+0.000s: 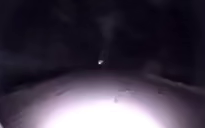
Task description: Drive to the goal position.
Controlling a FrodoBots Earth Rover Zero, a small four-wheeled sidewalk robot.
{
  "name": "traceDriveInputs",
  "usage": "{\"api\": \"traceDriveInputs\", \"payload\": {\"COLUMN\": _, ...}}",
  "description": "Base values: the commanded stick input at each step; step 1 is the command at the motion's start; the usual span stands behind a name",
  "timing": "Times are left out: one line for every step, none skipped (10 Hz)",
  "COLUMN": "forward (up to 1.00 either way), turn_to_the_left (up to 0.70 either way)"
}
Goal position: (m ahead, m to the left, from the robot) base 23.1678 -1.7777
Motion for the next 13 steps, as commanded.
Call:
{"api": "traceDriveInputs", "payload": {"forward": 1.00, "turn_to_the_left": 0.00}}
{"api": "traceDriveInputs", "payload": {"forward": 1.00, "turn_to_the_left": 0.00}}
{"api": "traceDriveInputs", "payload": {"forward": 1.00, "turn_to_the_left": 0.00}}
{"api": "traceDriveInputs", "payload": {"forward": 1.00, "turn_to_the_left": 0.00}}
{"api": "traceDriveInputs", "payload": {"forward": 1.00, "turn_to_the_left": 0.00}}
{"api": "traceDriveInputs", "payload": {"forward": 1.00, "turn_to_the_left": 0.00}}
{"api": "traceDriveInputs", "payload": {"forward": 1.00, "turn_to_the_left": 0.00}}
{"api": "traceDriveInputs", "payload": {"forward": 1.00, "turn_to_the_left": 0.00}}
{"api": "traceDriveInputs", "payload": {"forward": 1.00, "turn_to_the_left": 0.00}}
{"api": "traceDriveInputs", "payload": {"forward": 1.00, "turn_to_the_left": 0.00}}
{"api": "traceDriveInputs", "payload": {"forward": 1.00, "turn_to_the_left": 0.00}}
{"api": "traceDriveInputs", "payload": {"forward": 1.00, "turn_to_the_left": 0.00}}
{"api": "traceDriveInputs", "payload": {"forward": 1.00, "turn_to_the_left": 0.00}}
